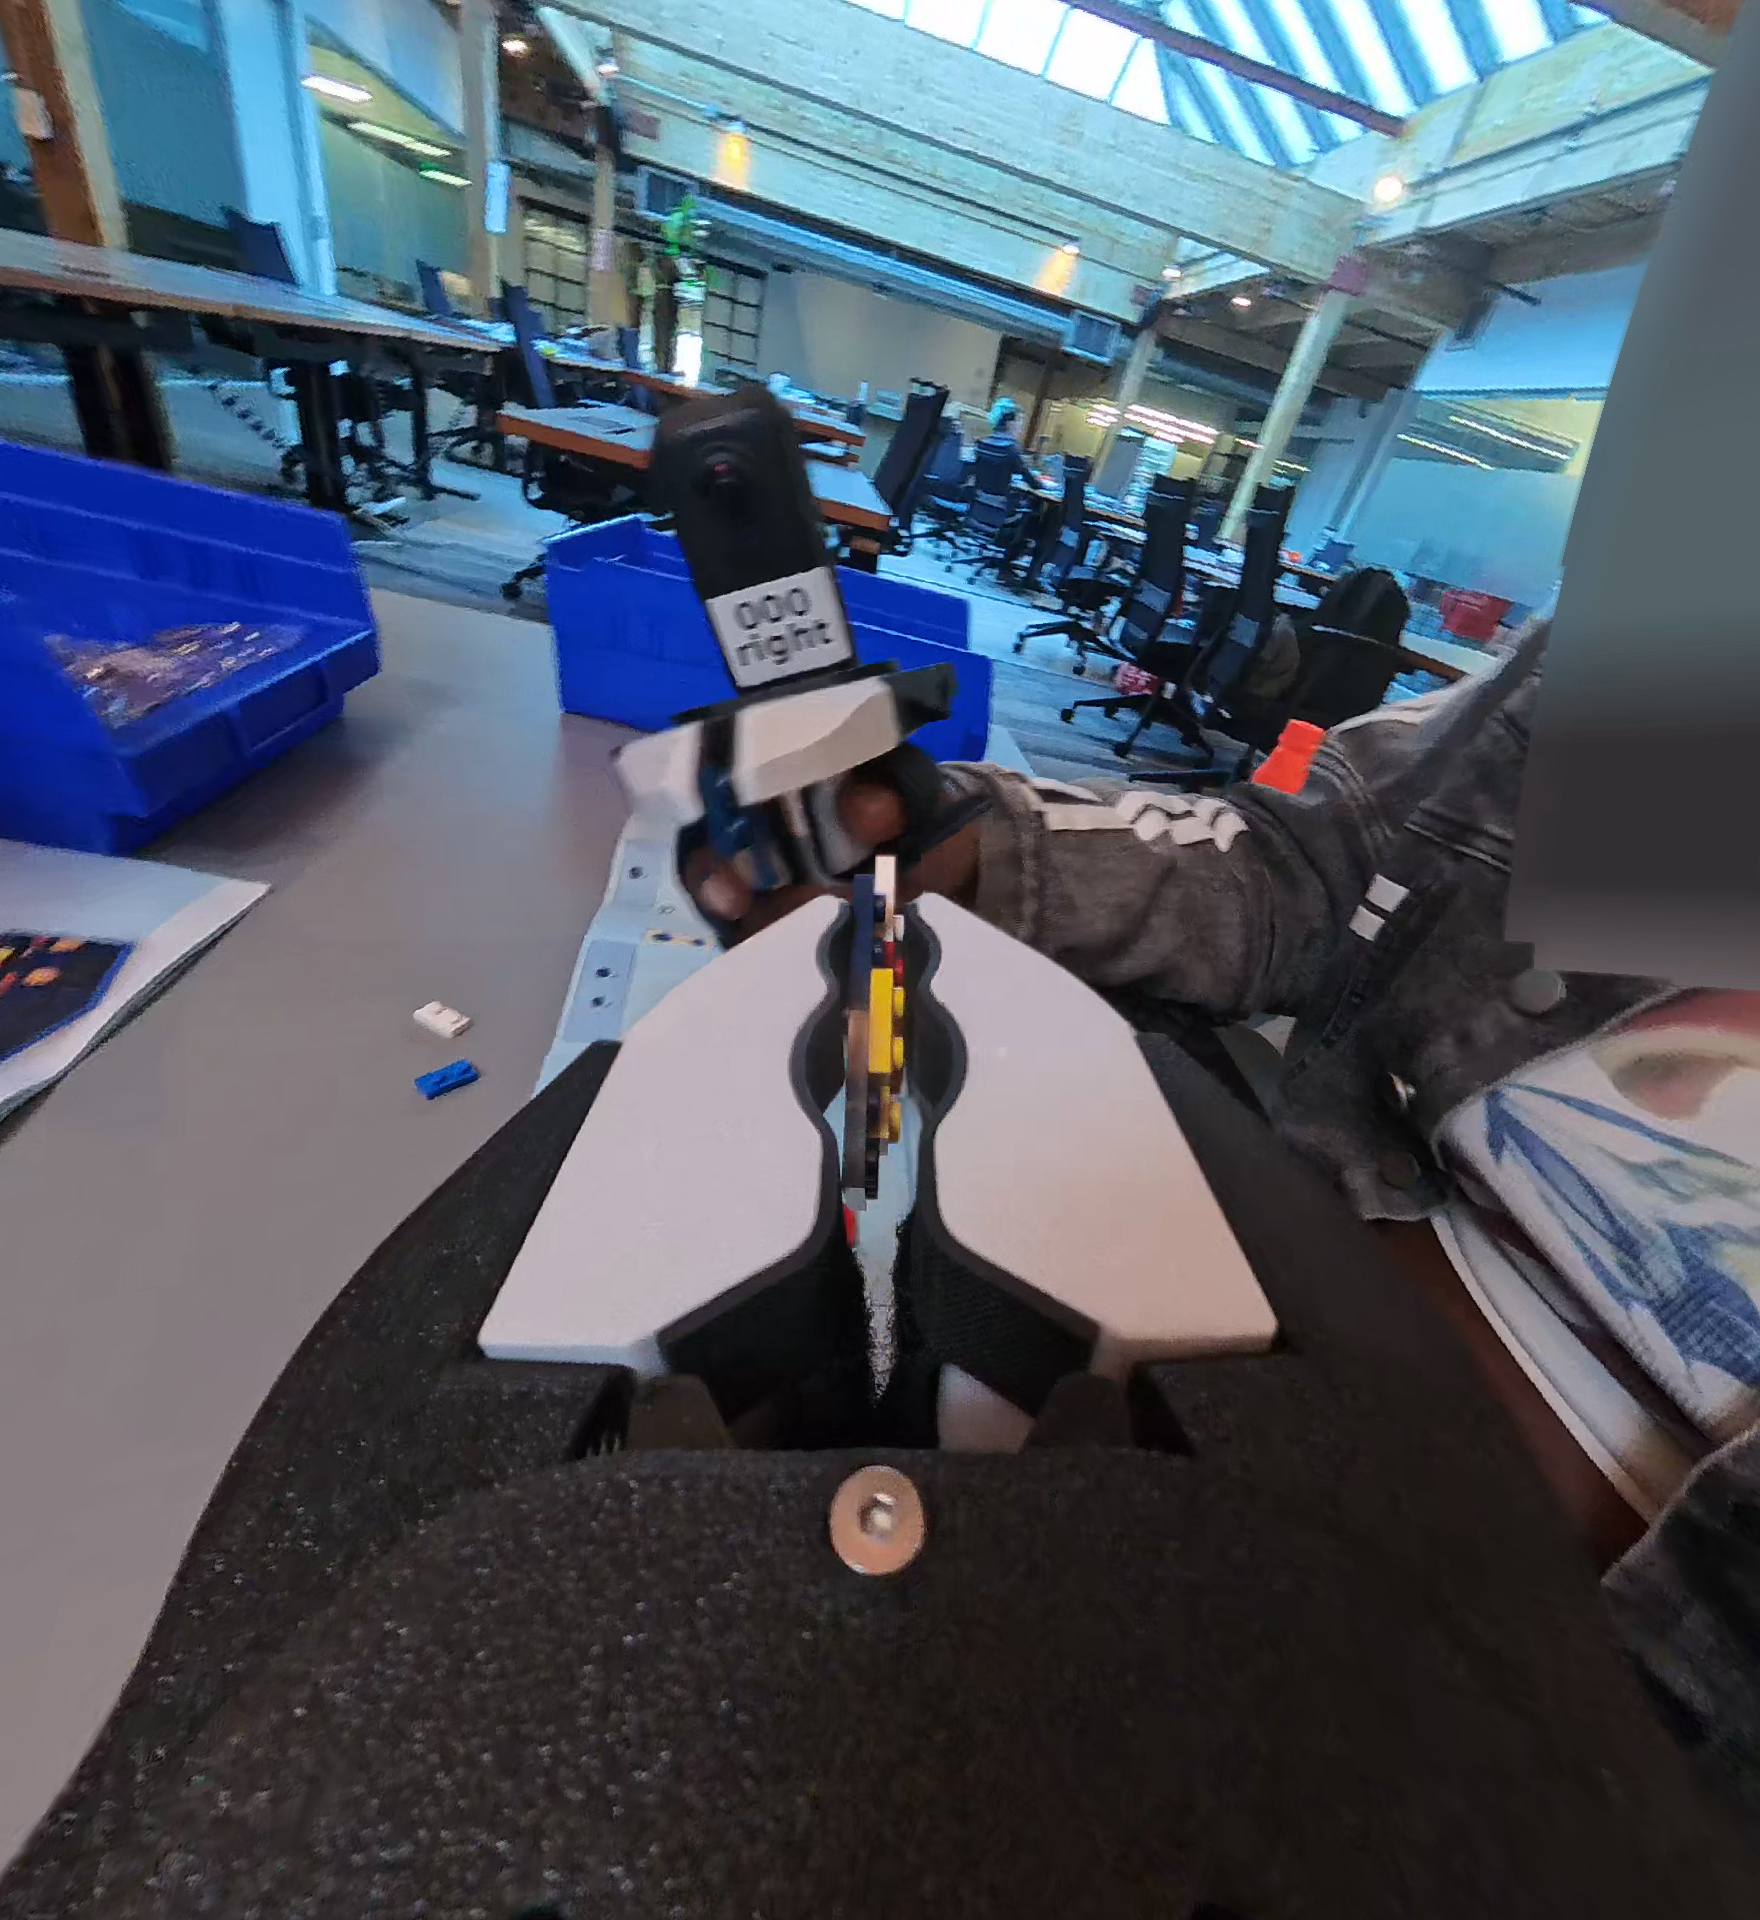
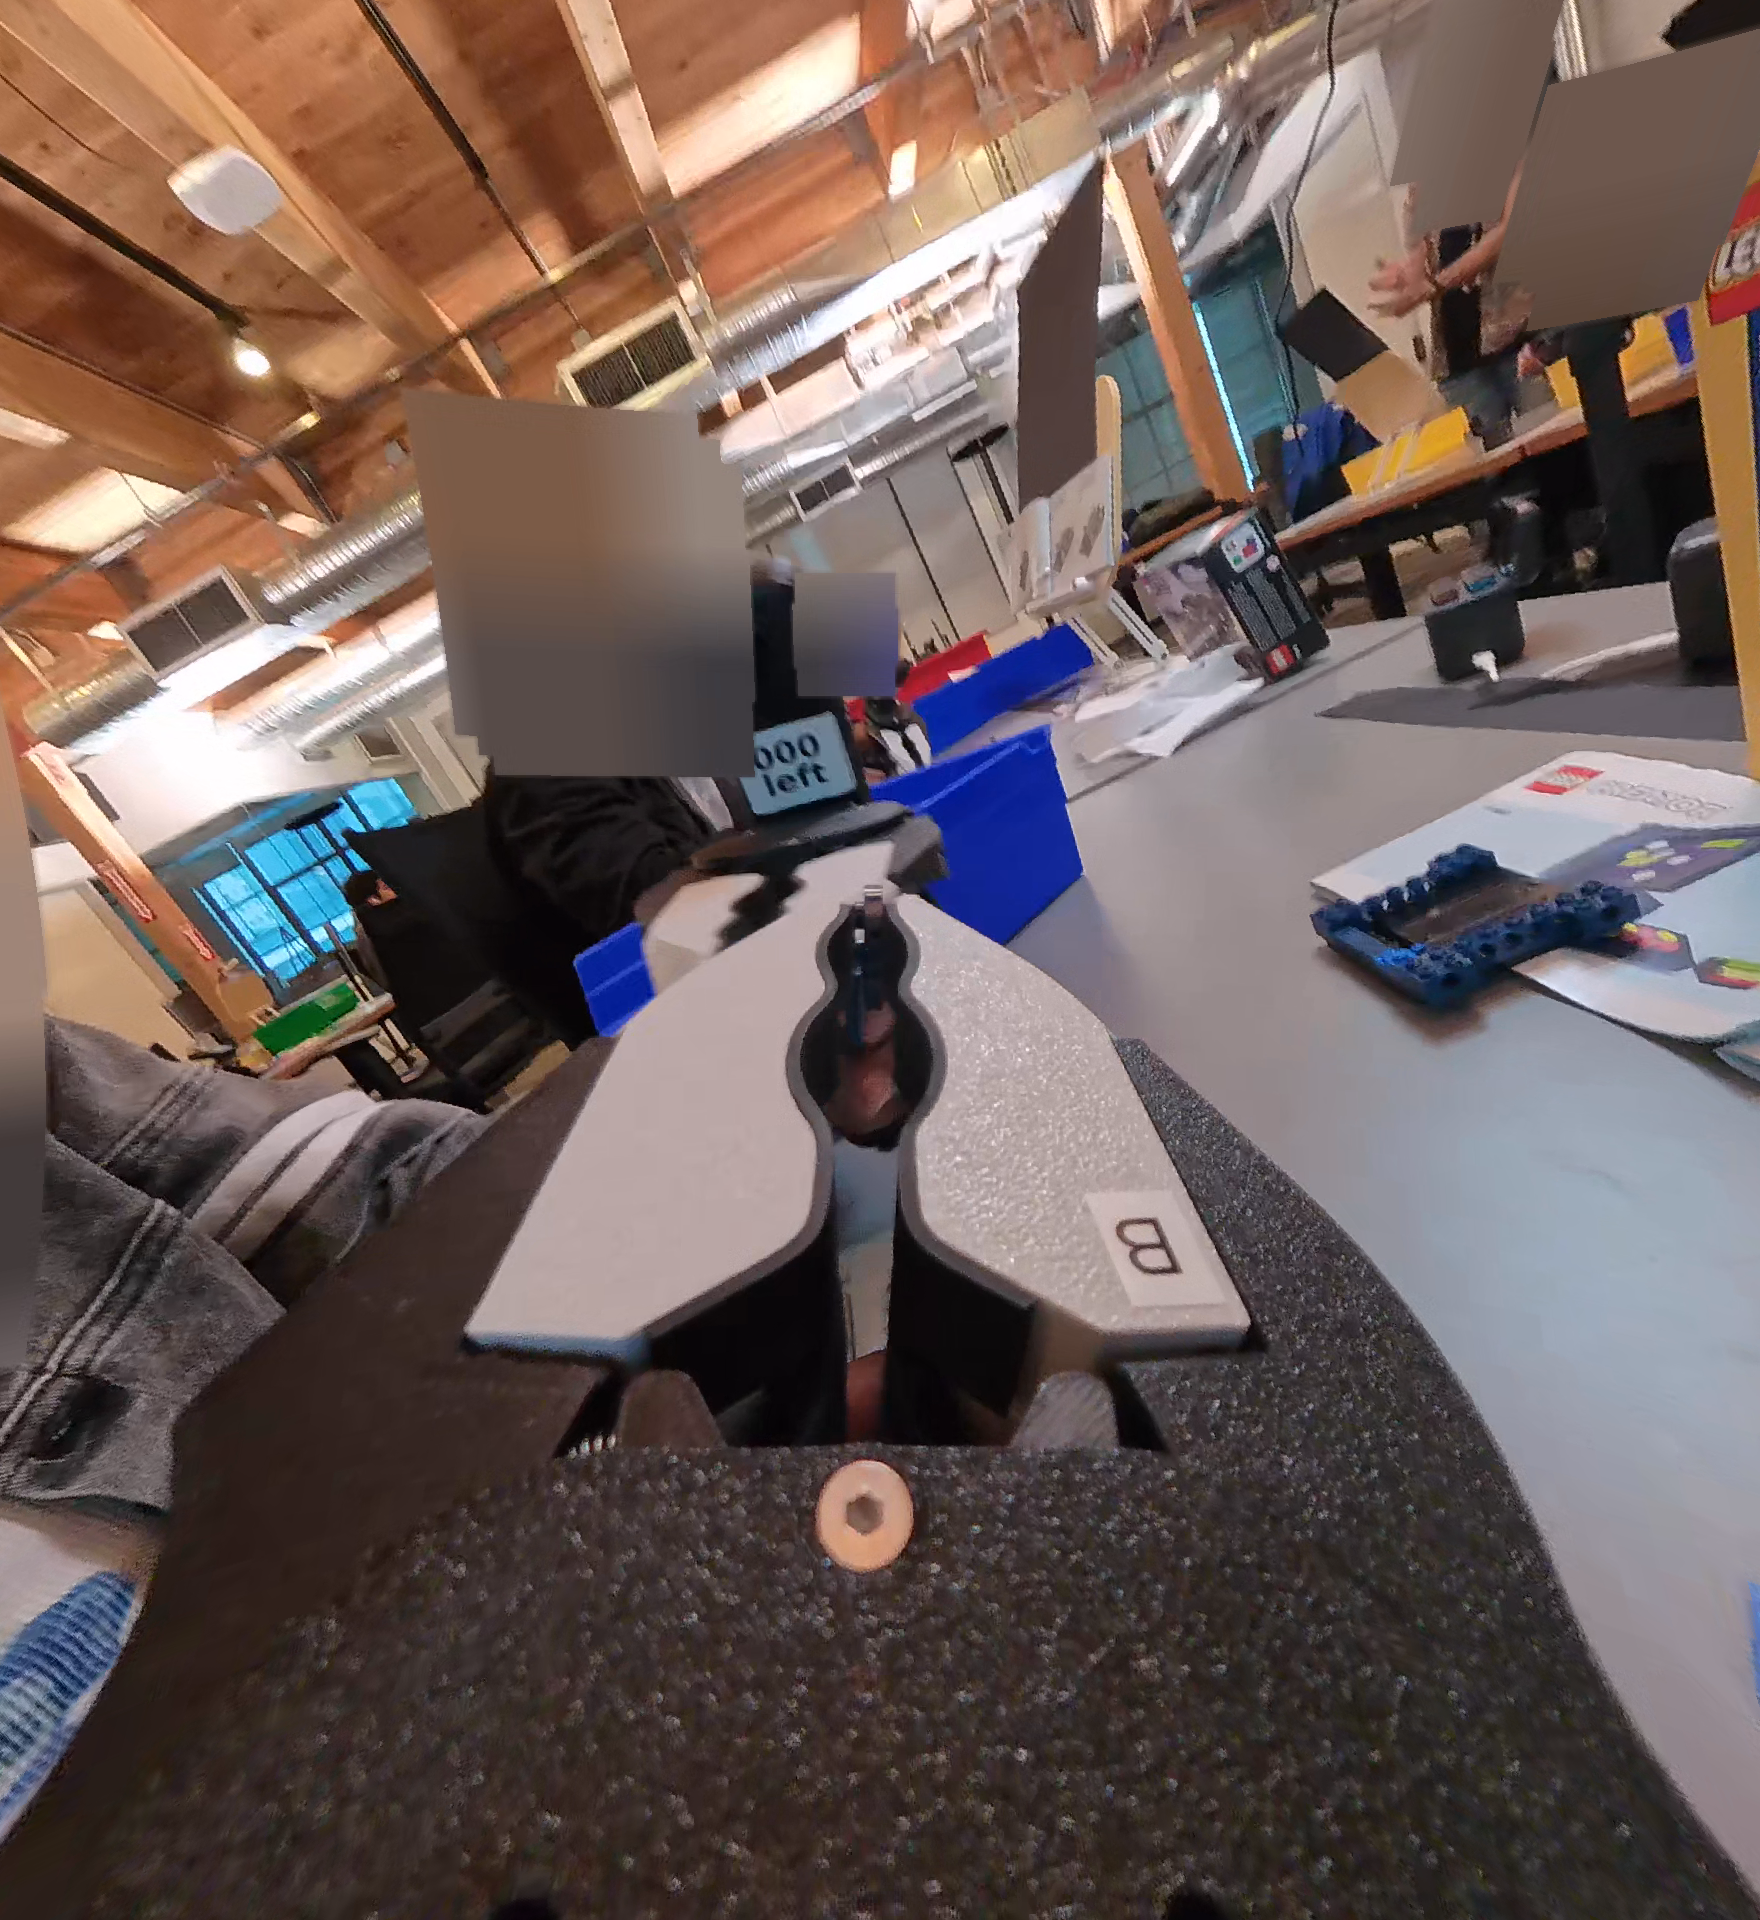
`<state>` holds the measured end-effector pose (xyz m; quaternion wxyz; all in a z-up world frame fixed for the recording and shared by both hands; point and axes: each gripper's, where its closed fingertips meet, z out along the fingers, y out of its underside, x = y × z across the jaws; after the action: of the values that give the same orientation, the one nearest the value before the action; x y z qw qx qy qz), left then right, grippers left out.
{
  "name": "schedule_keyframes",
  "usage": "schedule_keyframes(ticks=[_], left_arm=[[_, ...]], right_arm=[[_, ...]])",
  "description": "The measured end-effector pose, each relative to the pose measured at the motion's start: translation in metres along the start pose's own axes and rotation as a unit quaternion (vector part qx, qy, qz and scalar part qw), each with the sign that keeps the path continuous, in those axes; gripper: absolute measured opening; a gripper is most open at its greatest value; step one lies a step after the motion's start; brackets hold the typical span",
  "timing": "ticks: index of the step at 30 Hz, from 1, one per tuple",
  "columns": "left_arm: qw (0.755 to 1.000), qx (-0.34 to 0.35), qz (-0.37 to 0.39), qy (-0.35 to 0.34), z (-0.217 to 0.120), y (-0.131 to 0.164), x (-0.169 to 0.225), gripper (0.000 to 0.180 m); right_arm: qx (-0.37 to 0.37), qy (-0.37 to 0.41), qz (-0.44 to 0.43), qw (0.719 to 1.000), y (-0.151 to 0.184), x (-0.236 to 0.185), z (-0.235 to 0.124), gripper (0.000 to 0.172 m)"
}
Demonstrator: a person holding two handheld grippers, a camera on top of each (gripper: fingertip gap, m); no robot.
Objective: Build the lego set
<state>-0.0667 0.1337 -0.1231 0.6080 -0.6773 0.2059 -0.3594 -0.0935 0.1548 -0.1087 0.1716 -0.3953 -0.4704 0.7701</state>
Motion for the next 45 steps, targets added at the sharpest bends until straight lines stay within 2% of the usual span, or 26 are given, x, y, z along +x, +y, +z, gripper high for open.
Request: schedule_keyframes(ticks=[2, 5, 8, 17, 24, 26, 30, 34, 36, 40, 43, 45], left_arm=[[0.999, 0.005, -0.034, -0.031, -0.004, 0.001, -0.013, 0.008], [0.996, 0.032, -0.081, -0.027, -0.006, -0.002, -0.017, 0.008], [0.995, 0.029, -0.090, -0.033, -0.004, 0.000, -0.019, 0.008], [0.993, 0.024, -0.110, -0.023, 0.002, 0.003, -0.016, 0.008], [0.995, -0.009, -0.094, -0.045, 0.002, 0.014, -0.021, 0.008], [0.995, -0.007, -0.100, -0.025, 0.002, 0.012, -0.015, 0.008], [0.985, -0.064, -0.122, -0.108, -0.020, 0.035, -0.048, 0.008], [0.983, -0.088, -0.106, -0.123, -0.022, 0.038, -0.049, 0.008], [0.986, -0.065, -0.102, -0.118, -0.018, 0.030, -0.045, 0.008], [0.985, 0.054, -0.153, -0.055, -0.010, -0.001, -0.030, 0.008], [0.970, 0.129, -0.206, -0.014, -0.015, -0.018, -0.026, 0.008], [0.961, 0.149, -0.232, 0.000, -0.020, -0.020, -0.028, 0.008]], right_arm=[[0.033, -0.024, 0.014, 0.999, -0.009, -0.007, -0.001, 0.004], [0.081, -0.059, 0.066, 0.993, -0.017, -0.015, 0.000, 0.004], [0.089, -0.058, 0.088, 0.990, -0.013, -0.012, 0.003, 0.004], [0.045, -0.025, 0.065, 0.997, 0.004, -0.005, 0.010, 0.004], [-0.021, 0.065, -0.072, 0.995, 0.014, 0.007, 0.009, 0.004], [-0.049, 0.105, -0.106, 0.988, 0.019, 0.018, 0.005, 0.005], [-0.027, 0.092, -0.043, 0.994, 0.015, 0.021, -0.001, 0.005], [-0.065, 0.099, -0.028, 0.993, 0.025, 0.027, 0.000, 0.005], [-0.037, 0.078, 0.003, 0.996, 0.020, 0.023, 0.001, 0.004], [0.018, 0.025, 0.086, 0.996, 0.006, 0.015, -0.002, 0.004], [0.002, 0.006, 0.092, 0.996, 0.003, 0.011, -0.004, 0.004], [-0.032, -0.008, 0.099, 0.995, 0.007, 0.008, -0.005, 0.004]])
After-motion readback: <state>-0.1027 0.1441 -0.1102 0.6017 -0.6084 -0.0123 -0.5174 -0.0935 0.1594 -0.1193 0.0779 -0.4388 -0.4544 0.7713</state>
